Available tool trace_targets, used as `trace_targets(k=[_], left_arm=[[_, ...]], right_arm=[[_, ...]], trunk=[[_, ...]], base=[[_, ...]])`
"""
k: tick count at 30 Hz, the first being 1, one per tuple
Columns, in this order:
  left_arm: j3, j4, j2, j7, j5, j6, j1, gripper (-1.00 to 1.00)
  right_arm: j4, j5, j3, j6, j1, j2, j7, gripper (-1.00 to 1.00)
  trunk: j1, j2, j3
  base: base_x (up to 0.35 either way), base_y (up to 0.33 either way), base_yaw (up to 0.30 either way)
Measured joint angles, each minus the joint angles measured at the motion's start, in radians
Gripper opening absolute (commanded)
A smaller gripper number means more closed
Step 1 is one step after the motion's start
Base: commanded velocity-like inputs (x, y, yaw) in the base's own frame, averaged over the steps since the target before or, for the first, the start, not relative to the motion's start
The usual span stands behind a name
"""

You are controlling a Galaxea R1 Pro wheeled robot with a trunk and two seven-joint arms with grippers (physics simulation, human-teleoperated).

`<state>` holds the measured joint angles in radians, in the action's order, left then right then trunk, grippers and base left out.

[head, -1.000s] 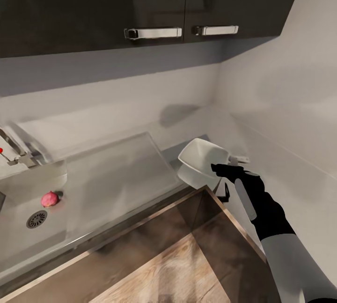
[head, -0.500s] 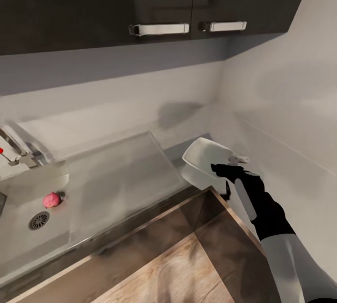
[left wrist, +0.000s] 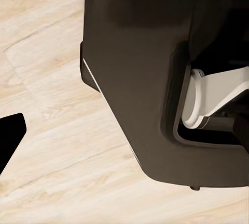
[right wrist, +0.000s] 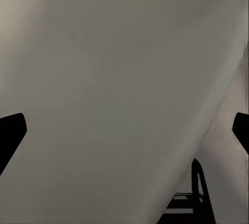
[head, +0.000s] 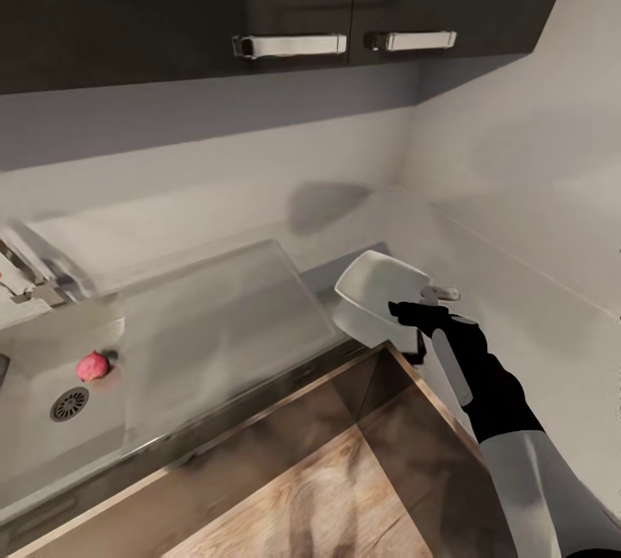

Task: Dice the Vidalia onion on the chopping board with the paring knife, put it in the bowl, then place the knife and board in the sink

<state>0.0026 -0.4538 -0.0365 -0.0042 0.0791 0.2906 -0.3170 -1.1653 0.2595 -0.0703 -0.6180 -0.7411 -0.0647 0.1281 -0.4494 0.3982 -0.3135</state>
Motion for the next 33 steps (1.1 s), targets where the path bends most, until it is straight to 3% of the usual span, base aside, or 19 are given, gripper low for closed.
trace_targets(k=[23,24,33], left_arm=[[0.0,-0.001,0.0,0.0,0.0,0.0,0.0,1.0],[0.0,-0.001,0.0,0.0,0.0,0.0,0.0,1.0],[-0.001,0.0,0.0,0.0,0.0,0.0,0.0,1.0]], right_arm=[[-0.001,0.001,0.0,0.0,0.001,-0.002,0.002,1.0],[-0.001,0.001,-0.001,0.0,0.001,-0.001,0.002,-1.0],[-0.001,-0.004,-0.001,-0.002,0.0,0.0,0.005,-1.0]], trunk=[[0.0,0.0,-0.01],[0.0,0.0,-0.01],[0.0,0.0,-0.01]], base=[[0.0,-0.008,0.0],[0.0,0.0,0.0],[0.0,0.0,0.0]])
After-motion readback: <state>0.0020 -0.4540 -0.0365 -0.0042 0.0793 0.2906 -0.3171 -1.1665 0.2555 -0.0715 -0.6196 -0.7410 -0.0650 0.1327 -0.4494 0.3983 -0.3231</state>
